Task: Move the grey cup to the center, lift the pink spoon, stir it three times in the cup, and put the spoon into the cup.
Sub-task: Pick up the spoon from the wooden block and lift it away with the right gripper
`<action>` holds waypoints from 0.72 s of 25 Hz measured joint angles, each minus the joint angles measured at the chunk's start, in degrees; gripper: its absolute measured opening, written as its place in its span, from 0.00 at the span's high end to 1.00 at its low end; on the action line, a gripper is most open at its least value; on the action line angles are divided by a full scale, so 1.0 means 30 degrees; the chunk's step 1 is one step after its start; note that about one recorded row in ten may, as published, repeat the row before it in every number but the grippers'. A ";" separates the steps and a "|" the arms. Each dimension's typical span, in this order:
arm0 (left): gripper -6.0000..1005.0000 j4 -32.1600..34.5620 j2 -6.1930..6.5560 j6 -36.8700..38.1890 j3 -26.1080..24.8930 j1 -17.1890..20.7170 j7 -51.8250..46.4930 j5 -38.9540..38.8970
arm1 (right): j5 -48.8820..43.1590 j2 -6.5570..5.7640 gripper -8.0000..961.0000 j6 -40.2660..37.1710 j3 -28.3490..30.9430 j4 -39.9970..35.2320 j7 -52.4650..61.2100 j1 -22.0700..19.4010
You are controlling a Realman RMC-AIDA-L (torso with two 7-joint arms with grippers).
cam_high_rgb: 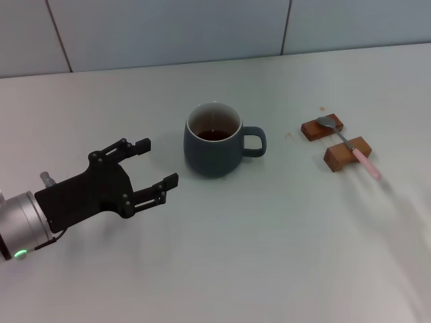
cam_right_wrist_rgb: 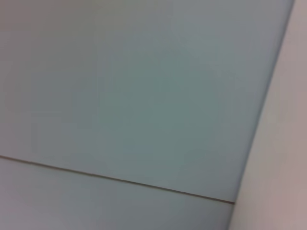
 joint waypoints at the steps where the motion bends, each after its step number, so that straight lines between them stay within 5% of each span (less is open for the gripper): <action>1: 0.18 0.0000 0.0002 0.0000 -0.0004 -0.0003 0.0000 0.0000 | -0.0030 0.0006 0.14 0.0303 -0.0002 0.0105 0.0021 0.0099; 18: 0.18 -0.0047 0.0011 0.0019 -0.0009 -0.0004 0.0004 -0.0107 | -0.0827 0.0242 0.14 0.2827 -0.0419 0.1047 -0.0078 0.1006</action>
